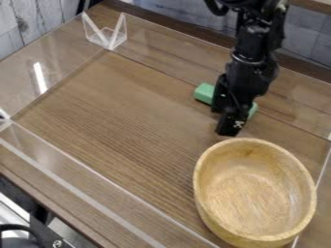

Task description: Put green object into wooden bowl

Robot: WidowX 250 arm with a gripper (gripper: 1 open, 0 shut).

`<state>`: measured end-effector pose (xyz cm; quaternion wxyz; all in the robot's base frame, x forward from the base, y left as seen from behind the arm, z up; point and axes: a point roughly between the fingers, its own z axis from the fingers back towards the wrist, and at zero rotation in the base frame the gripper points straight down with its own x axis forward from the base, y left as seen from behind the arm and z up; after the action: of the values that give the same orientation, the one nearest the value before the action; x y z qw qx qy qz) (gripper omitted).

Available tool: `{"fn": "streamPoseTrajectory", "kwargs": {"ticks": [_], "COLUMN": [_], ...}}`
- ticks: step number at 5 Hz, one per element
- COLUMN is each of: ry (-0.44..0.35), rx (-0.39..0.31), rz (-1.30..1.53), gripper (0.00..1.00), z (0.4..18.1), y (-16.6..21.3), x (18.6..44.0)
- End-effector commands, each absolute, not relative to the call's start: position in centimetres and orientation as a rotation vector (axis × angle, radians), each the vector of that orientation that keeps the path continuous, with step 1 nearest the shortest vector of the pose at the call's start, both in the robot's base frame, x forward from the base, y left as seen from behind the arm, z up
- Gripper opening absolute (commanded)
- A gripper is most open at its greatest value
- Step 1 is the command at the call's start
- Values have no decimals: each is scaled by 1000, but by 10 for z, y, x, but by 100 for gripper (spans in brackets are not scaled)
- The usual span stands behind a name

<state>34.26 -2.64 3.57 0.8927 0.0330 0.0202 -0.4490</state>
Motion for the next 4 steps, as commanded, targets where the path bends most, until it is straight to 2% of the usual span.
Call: {"fn": "streamPoseTrajectory", "kwargs": {"ticks": [1, 2, 3, 4], "ry": [-105, -121, -130, -130], "rx": [126, 130, 138, 133], "rz": [-996, -1068, -1029, -987], "gripper": [100, 0, 0, 100], "z": [66, 63, 57, 50], "y": [-25, -37, -41, -39], "x": [369, 375, 380, 380]}}
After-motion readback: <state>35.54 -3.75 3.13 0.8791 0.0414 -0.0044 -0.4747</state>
